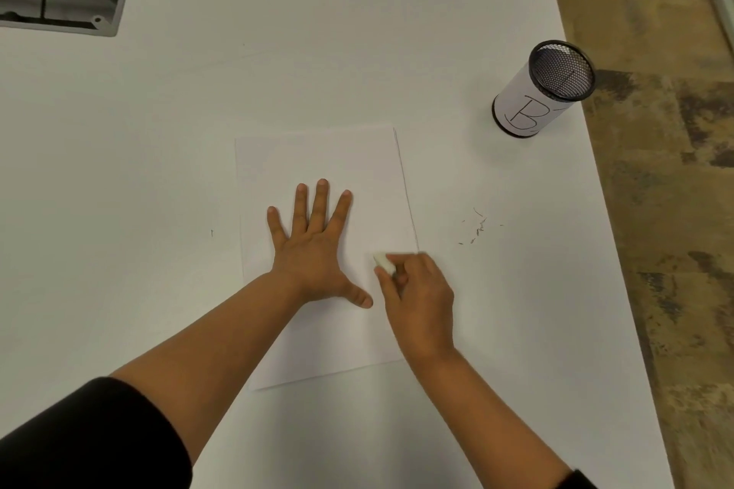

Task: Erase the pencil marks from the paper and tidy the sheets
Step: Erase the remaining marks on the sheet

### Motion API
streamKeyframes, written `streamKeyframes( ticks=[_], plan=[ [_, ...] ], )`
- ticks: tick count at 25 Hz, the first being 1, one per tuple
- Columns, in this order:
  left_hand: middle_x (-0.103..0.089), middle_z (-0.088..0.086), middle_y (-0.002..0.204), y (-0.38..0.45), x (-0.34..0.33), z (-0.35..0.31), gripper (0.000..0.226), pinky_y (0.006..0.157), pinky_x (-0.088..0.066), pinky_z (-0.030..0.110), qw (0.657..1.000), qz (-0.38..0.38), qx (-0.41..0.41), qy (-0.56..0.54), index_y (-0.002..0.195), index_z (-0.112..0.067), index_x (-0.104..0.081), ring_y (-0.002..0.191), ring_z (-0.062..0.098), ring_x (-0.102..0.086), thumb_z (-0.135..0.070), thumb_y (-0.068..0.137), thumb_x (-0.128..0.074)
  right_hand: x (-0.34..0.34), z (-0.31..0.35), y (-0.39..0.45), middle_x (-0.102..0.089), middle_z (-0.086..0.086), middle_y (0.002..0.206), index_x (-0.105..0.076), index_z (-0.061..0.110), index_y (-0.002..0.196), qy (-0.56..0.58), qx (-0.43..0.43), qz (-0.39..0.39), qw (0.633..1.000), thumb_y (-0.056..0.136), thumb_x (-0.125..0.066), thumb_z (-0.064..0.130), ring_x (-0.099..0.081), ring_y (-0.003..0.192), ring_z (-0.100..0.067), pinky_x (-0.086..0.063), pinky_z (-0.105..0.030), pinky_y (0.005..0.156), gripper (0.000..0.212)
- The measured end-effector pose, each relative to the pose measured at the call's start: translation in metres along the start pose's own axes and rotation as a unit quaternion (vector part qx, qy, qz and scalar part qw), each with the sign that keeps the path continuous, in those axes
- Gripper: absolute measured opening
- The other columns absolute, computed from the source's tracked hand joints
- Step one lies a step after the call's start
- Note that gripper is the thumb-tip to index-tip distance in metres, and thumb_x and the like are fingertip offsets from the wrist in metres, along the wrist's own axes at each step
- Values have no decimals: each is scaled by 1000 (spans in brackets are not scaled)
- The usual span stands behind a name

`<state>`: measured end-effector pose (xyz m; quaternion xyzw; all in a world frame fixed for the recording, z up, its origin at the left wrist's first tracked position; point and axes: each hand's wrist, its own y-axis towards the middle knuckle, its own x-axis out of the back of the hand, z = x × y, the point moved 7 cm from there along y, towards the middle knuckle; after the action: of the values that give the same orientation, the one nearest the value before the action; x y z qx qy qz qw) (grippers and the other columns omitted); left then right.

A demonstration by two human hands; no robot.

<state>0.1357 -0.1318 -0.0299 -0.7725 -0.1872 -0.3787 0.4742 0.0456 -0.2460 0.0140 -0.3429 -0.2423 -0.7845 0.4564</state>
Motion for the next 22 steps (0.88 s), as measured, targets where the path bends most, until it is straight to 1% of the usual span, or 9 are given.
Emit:
streamKeyframes(
  ticks=[2, 6, 8, 10, 13, 15, 17, 20, 22],
  plan=[
    [47, 2, 143, 0, 0, 0, 145, 102, 23, 59, 1000, 2, 2, 5, 130, -33, 40, 127, 27, 46, -80, 46, -68, -1, -1, 8, -58, -3, 74, -64, 8, 86, 6, 9, 7, 1000, 77, -72, 11, -52, 60, -11, -41, -14, 56, 13],
    [47, 2, 143, 0, 1, 0, 146, 102, 24, 58, 1000, 6, 6, 1, 134, -32, 39, 127, 27, 47, -81, 46, -68, -12, 8, 59, -61, -8, 78, -63, 6, 86, 17, -9, -4, 1000, 81, -68, 13, -57, 65, -19, -47, -25, 57, 10],
    [47, 2, 143, 0, 1, -1, 146, 102, 24, 58, 1000, 5, 6, 1, 131, -33, 40, 127, 26, 47, -80, 45, -68, -7, 0, 33, -59, -4, 75, -63, 7, 85, 17, -20, -3, 1000, 80, -69, 13, -54, 63, -14, -46, -22, 57, 10],
    [47, 2, 143, 0, 1, 0, 145, 102, 24, 59, 1000, 2, 5, 4, 129, -34, 41, 127, 26, 47, -81, 45, -68, 0, -5, -3, -55, 0, 72, -64, 8, 84, 21, -19, 8, 1000, 77, -72, 12, -50, 59, -9, -40, -13, 57, 12],
    [47, 2, 142, 0, 0, -1, 146, 102, 24, 59, 1000, 7, 3, 4, 131, -33, 40, 128, 27, 47, -81, 44, -68, -6, 2, 32, -59, -5, 74, -65, 7, 85, 29, -18, 10, 999, 78, -71, 13, -54, 61, -14, -33, -7, 55, 11],
    [47, 2, 142, 0, 0, -1, 147, 102, 23, 59, 1000, 6, 5, 3, 134, -32, 38, 128, 27, 47, -81, 44, -67, -16, 10, 67, -62, -7, 81, -64, 6, 88, 25, -28, 22, 999, 82, -67, 16, -56, 68, -16, -35, -14, 58, 12],
    [47, 2, 142, 0, 0, -1, 148, 103, 23, 59, 1000, 8, 6, 1, 135, -32, 38, 128, 26, 47, -81, 44, -68, -17, 7, 58, -60, -5, 81, -64, 7, 89, 30, -37, 26, 999, 83, -66, 17, -54, 69, -13, -39, -17, 60, 12],
    [49, 0, 140, 0, 0, -1, 146, 102, 23, 59, 1000, 1, 3, 7, 130, -33, 41, 127, 26, 47, -81, 44, -67, 1, -2, -3, -53, 5, 73, -64, 9, 84, 33, -35, 24, 999, 79, -71, 16, -48, 61, -5, -38, -5, 57, 10],
    [49, 0, 140, 1, 0, -1, 146, 102, 23, 59, 1000, 2, 2, 9, 130, -32, 41, 128, 27, 46, -81, 45, -67, -2, -2, 6, -53, 4, 72, -65, 9, 82, 43, -31, 21, 998, 78, -72, 14, -47, 60, -5, -37, -4, 57, 10]
  ],
)
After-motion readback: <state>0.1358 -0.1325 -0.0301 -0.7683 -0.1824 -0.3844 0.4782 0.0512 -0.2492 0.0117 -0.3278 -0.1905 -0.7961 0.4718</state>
